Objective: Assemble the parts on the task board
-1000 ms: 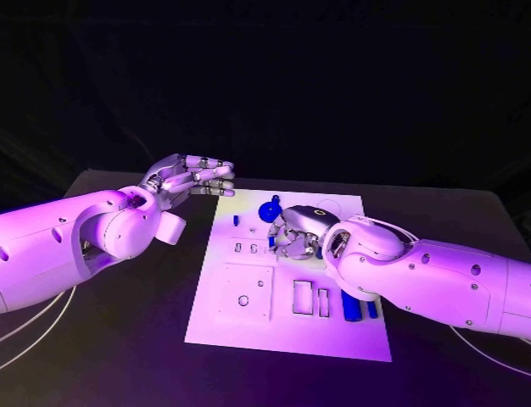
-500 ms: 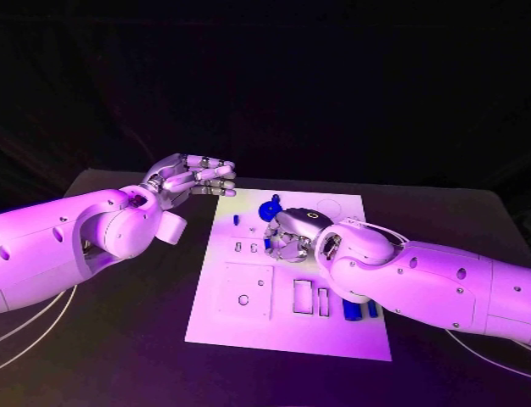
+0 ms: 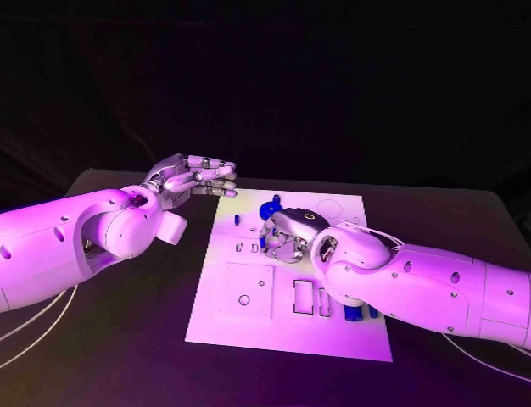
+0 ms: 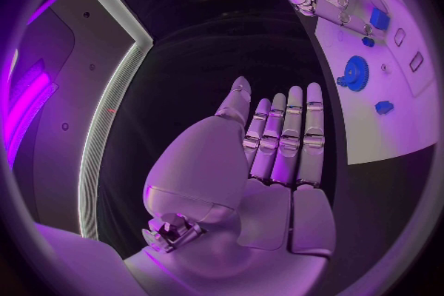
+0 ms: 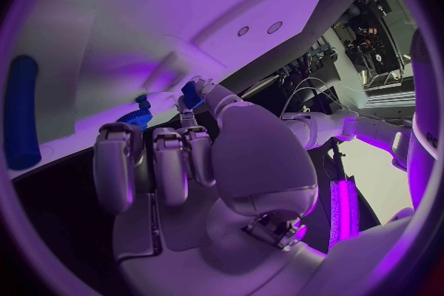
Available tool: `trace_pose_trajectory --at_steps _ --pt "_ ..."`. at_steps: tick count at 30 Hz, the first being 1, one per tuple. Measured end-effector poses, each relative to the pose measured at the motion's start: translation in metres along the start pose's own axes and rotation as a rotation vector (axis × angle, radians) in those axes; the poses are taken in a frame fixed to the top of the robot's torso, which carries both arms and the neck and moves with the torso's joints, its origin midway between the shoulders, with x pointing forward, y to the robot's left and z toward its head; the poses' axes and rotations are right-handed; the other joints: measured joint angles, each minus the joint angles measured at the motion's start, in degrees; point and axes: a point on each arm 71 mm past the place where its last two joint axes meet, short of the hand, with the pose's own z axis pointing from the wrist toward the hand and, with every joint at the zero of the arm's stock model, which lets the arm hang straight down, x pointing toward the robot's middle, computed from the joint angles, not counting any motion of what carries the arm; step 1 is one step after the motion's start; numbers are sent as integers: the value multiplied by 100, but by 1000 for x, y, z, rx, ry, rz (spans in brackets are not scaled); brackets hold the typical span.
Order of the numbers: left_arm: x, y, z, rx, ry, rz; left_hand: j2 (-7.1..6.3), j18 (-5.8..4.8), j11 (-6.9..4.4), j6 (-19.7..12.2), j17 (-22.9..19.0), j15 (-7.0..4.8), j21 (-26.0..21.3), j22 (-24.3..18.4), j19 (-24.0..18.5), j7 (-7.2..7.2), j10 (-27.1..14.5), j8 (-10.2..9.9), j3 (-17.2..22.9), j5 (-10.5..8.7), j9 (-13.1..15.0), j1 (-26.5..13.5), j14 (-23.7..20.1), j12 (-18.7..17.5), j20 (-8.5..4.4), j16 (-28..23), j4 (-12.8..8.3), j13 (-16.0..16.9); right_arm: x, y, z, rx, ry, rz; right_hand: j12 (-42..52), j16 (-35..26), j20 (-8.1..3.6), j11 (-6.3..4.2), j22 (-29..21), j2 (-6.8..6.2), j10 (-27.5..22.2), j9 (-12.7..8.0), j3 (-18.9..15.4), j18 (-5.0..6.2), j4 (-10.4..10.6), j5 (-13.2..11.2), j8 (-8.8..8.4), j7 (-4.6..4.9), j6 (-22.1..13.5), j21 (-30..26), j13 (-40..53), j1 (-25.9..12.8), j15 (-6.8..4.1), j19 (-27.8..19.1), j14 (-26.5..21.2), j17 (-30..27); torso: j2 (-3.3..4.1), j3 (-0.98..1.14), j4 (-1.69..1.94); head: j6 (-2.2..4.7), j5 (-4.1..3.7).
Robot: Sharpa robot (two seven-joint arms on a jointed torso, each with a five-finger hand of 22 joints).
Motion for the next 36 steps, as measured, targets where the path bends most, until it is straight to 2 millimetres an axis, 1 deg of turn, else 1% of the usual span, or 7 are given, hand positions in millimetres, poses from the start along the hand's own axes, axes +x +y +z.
trace_pose_trajectory --at_steps 8,10,17,21,25,29,36 --pt "0 0 0 -2 0 0 0 -1 0 0 0 0 1 0 0 0 0 0 0 0 0 0 0 0 0 0 0 0 2 -1 2 5 -9 1 0 0 0 0 -1 0 0 0 -1 0 0 -1 -6 -1 0 0 0 0 0 0 0 5 0 0 0 3 21" --pt "0 0 0 -3 1 0 0 -1 0 0 0 0 1 0 0 0 0 0 0 0 0 0 0 0 0 0 0 0 3 -2 3 7 -8 0 0 0 0 0 -1 -32 0 0 -1 0 -1 -1 -7 -8 7 0 -1 -31 0 0 0 5 1 -1 0 3 24" --pt "0 0 0 -4 1 0 0 0 0 0 1 0 1 0 0 0 0 0 0 0 0 0 0 0 0 0 0 0 8 -1 5 9 -2 3 0 0 0 0 4 -32 0 -2 -1 0 -1 -2 -13 -9 8 0 -1 -31 0 0 0 4 3 3 -1 -12 29" --pt "0 0 0 -5 2 -1 0 -1 0 0 1 0 2 1 0 0 0 0 0 0 1 0 0 0 0 0 0 0 10 0 5 7 -1 6 0 0 0 0 4 -39 0 -3 -1 0 -1 -2 -34 -10 8 0 -1 -38 0 0 0 4 3 3 -4 -20 24" --pt "0 0 0 -5 2 -1 0 -1 0 0 -4 0 2 -2 0 0 0 0 0 0 1 0 0 -7 0 0 0 0 11 0 5 6 -2 5 0 0 0 0 3 -39 0 -5 -1 0 0 -2 -34 -18 -1 -1 -2 -38 0 0 0 4 1 9 -10 -13 19" --pt "0 0 0 -6 2 0 0 -1 0 0 -9 0 2 -7 0 0 0 0 0 0 1 0 0 -32 0 0 0 0 11 0 5 4 -4 4 0 0 0 0 3 -39 0 -10 -1 0 0 -2 -35 -18 -1 0 -2 -38 0 0 0 3 2 7 -10 -9 8" --pt "0 1 0 -7 2 -1 0 -1 0 0 -8 0 2 -7 0 0 0 0 0 0 1 0 0 -32 0 0 0 0 11 0 5 2 -3 1 0 0 0 0 3 -39 0 -11 -1 0 0 -24 -22 -16 -4 -1 -2 -38 0 0 0 3 2 5 -7 -33 9"
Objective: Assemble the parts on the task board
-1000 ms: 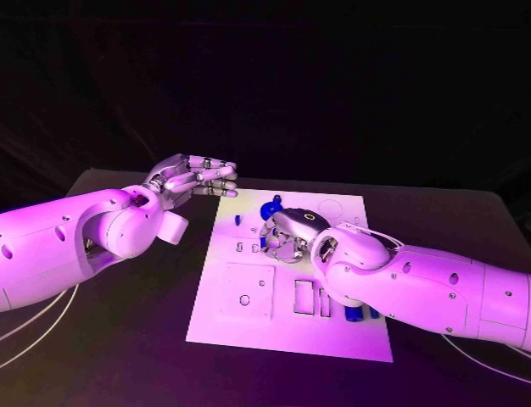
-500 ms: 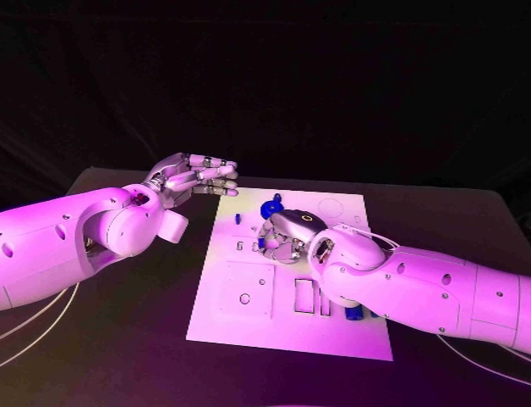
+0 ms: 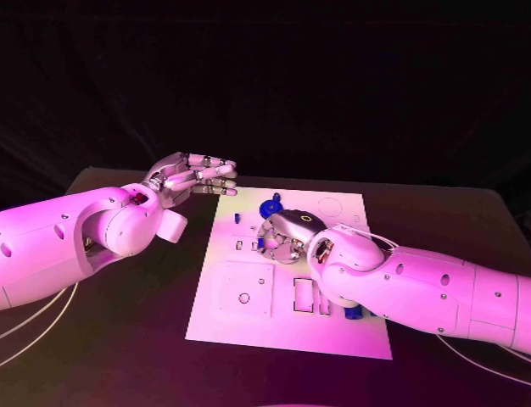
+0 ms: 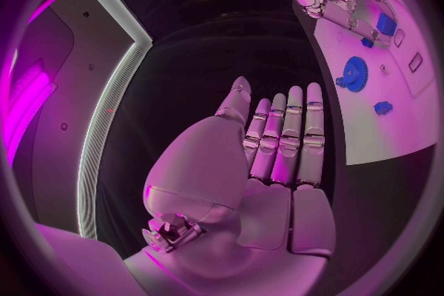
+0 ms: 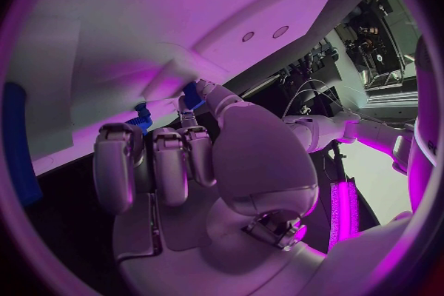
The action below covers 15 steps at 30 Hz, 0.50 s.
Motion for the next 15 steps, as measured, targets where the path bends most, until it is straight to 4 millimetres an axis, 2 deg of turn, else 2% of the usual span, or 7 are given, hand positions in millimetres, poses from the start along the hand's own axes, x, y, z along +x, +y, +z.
trace_pose_trajectory --at_steps 9,15 --pt "0 0 0 -2 0 0 0 0 0 0 0 0 0 0 0 0 0 0 0 0 0 0 0 0 0 0 0 0 0 -1 -1 0 0 -6 0 0 0 38 -1 -85 -3 -5 0 0 0 -30 3 9 -10 0 0 -22 0 0 0 -1 -1 -2 3 -13 1" --pt "0 0 0 -3 0 0 0 0 0 0 0 0 0 0 0 0 0 0 0 0 0 0 0 0 0 0 0 0 0 -1 -1 -1 0 -8 0 0 0 38 -1 -85 -3 -16 0 0 0 -30 -23 24 -25 0 -1 -23 0 0 0 -1 -2 -3 6 -14 1"
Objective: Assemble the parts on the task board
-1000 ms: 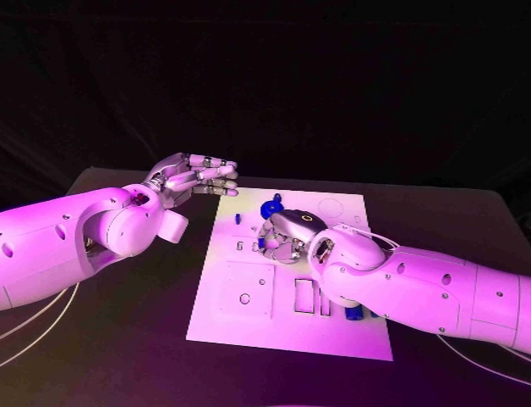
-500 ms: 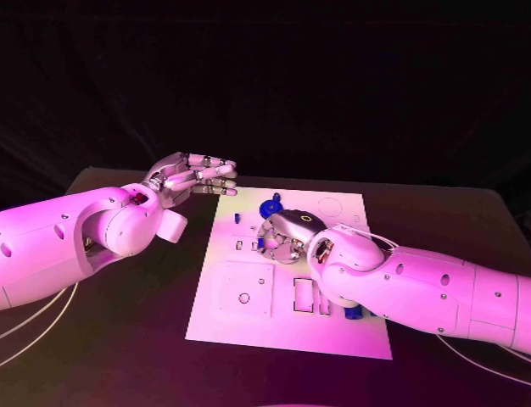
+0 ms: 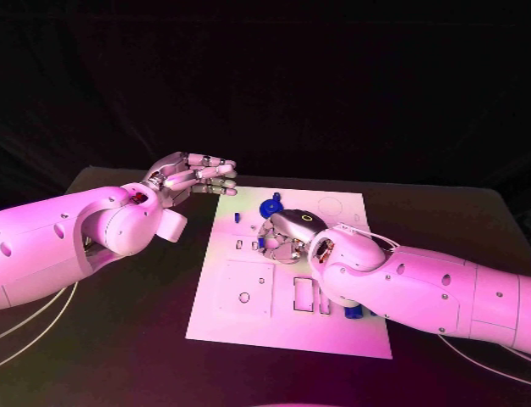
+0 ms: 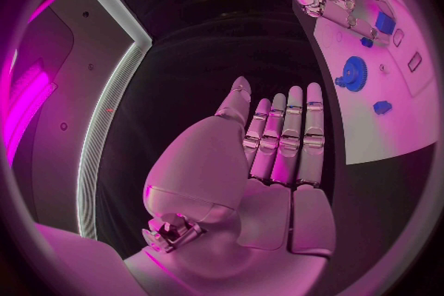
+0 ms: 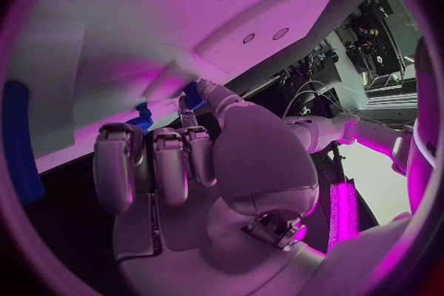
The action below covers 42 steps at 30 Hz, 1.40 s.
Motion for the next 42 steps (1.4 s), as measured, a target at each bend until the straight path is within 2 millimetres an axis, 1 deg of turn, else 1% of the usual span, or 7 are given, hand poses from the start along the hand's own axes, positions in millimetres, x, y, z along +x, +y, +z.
trace_pose_trajectory --at_steps 9,19,26,29,36,40,42 --pt "0 0 0 -2 0 0 0 0 0 0 -5 0 0 0 0 0 0 0 0 0 0 0 0 0 0 0 0 0 1 -1 0 3 2 -3 -40 0 21 24 -1 -60 -24 -24 -13 0 -14 -23 -37 42 -42 0 0 -61 24 21 18 0 0 -2 3 -3 6" --pt "0 0 0 -5 0 0 0 0 0 -21 -5 0 0 -6 20 21 0 -21 0 0 0 0 0 0 20 0 0 0 2 -1 0 4 2 -4 -120 0 63 102 -1 -140 -103 -96 -31 0 1 -92 -200 128 -228 0 -1 -141 85 20 1 -1 -2 -3 3 -6 10" --pt "-1 0 0 -7 1 0 0 0 0 -21 -5 0 0 -6 20 21 0 -21 0 0 0 0 0 0 20 0 0 0 2 -1 0 5 1 -3 -155 0 105 146 -2 -171 -147 -123 -67 -1 37 -395 -271 157 -257 -25 -1 -172 125 20 0 -1 -2 -3 3 -8 10" --pt "-1 0 0 -7 1 0 0 0 0 -21 -5 0 0 -6 20 21 0 -21 0 0 0 0 0 0 20 0 0 0 2 -2 0 6 1 -3 -185 0 105 158 -2 -179 -160 -144 -119 0 82 -659 -339 156 -334 -45 -1 -181 125 20 0 -1 -2 -3 2 -14 7" --pt "0 1 2 -8 1 0 0 0 0 -21 -10 0 -27 -5 21 21 0 -21 0 0 0 0 0 0 20 -27 0 0 2 -2 -1 8 -2 1 -322 0 146 208 -1 -331 -292 -211 -391 0 187 -1344 -548 173 -608 -112 -1 -333 146 20 20 -1 -2 -4 -2 -12 9" --pt "1 2 4 -8 3 1 0 0 0 -21 -12 -6 -27 -10 24 21 0 -21 13 0 0 0 17 0 17 -27 -13 0 0 -4 -3 8 -22 8 -333 0 146 209 2 -335 -325 -246 -514 0 255 -1376 -610 194 -769 -116 -1 -337 166 20 0 -1 -2 -5 -4 -8 -1" --pt "0 3 4 -10 3 4 25 0 -48 22 -14 -43 -17 -9 143 15 48 -14 16 0 3 -25 173 11 -16 -27 -16 11 -2 -5 -5 4 -47 18 -333 0 145 209 2 -376 -324 -266 -575 0 291 -1376 -610 199 -877 -130 -1 -297 166 20 0 -1 -2 -4 -6 -7 -3"
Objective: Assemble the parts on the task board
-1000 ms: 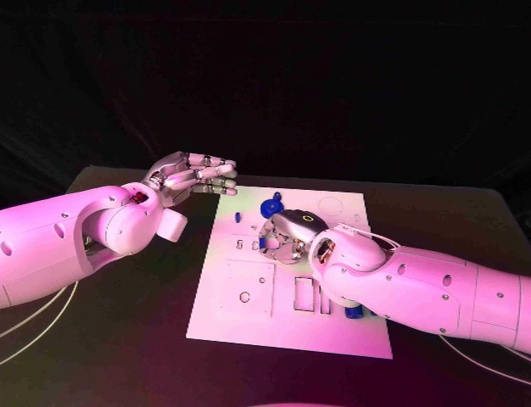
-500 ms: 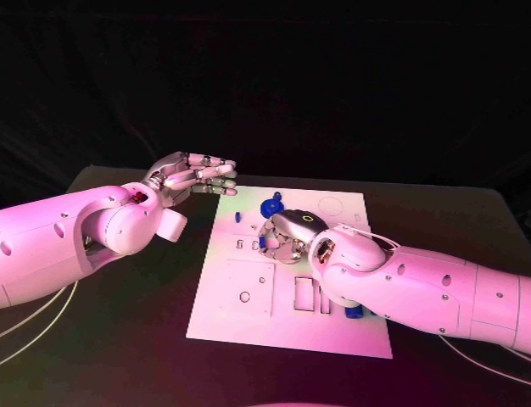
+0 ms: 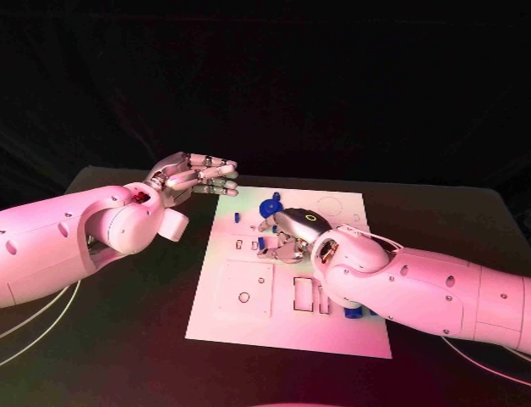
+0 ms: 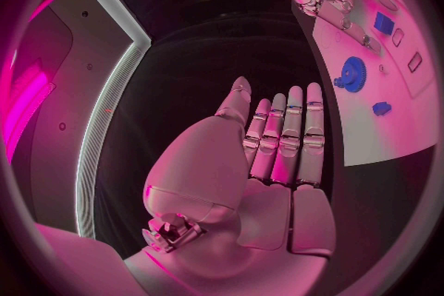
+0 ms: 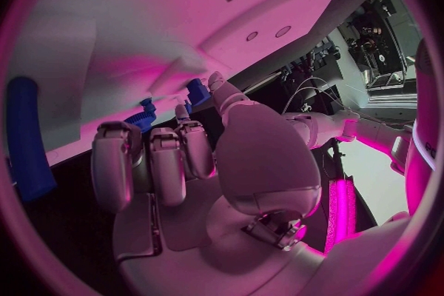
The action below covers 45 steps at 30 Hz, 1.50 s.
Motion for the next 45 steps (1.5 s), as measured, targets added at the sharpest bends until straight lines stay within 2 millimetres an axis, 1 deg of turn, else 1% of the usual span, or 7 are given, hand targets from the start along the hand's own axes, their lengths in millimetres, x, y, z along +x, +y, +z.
trace_pose_trajectory --at_steps 7,11,15,20,28,30,45 --pt "-2 3 3 -19 10 64 -74 -1 -333 498 328 -431 529 208 1008 -261 829 197 -196 0 69 -291 1331 301 -464 609 147 108 -22 -4 -12 -39 -99 66 -44 0 20 21 0 -35 -61 -43 -268 0 185 23 0 0 -219 -138 0 35 20 -21 20 0 -18 6 4 32 -18" --pt "0 7 6 -57 35 132 -103 -1 -627 751 1000 -758 1109 481 1836 -480 1498 251 -410 0 123 -548 2334 612 -800 1562 362 274 -44 -11 -24 -70 -135 130 -88 -61 20 -12 -1 44 -136 56 -415 0 251 161 193 -45 184 -434 4 115 20 -21 20 0 -46 9 9 46 -3" --pt "3 12 8 -136 73 222 -50 -1 -813 933 3863 -937 1771 939 2341 -661 2019 357 -614 0 221 -913 2478 1033 -1025 4394 731 577 -68 -25 -36 -70 -154 225 -426 -506 16 -44 -521 208 -500 143 -466 225 202 363 392 -78 517 -1217 4 279 20 -339 20 0 -91 13 4 43 15" --pt "10 13 15 -280 136 389 52 -269 -986 1012 6272 -1084 4142 3729 2791 -746 2209 531 -819 0 482 -1105 2467 1955 -1236 6776 1190 1412 -92 -47 -57 -29 -159 361 -576 -710 -2 -62 -857 252 -615 170 -540 225 225 401 456 -104 563 -1610 -55 323 -1 -453 -1 0 -158 13 -16 13 41" --pt "20 8 24 -504 195 690 43 -448 -1067 951 6374 -1147 5895 5967 2857 -868 1956 1030 -1200 0 1137 -1151 2469 5021 -1244 7684 1741 4553 -114 -75 -84 48 -196 505 -599 -745 -2 -82 -927 252 -635 189 -699 225 252 682 501 -105 563 -1701 -95 323 -5 -453 2 0 -236 39 -40 -44 71" --pt "25 5 28 -534 199 747 84 -512 -1067 909 6374 -1169 6054 6185 2857 -910 1972 1153 -1250 0 1298 -1204 2468 5431 -1244 7755 1790 4980 -117 -79 -87 61 -203 521 -599 -744 -2 -83 -928 252 -635 189 -704 225 247 689 501 -105 563 -1701 -102 323 -23 -453 21 0 -249 46 -42 -62 75" --pt "58 -5 63 -645 200 1005 135 -584 -1005 374 6373 -1168 6393 6625 2973 -888 1476 1729 -1425 0 2117 -1278 2467 5698 -1255 7945 1787 5279 -123 -96 -96 121 -232 559 -675 -811 -16 -83 -1035 270 -676 194 -807 224 271 880 523 -105 563 -1827 -178 304 -23 -438 21 4 -263 63 -60 -142 81"
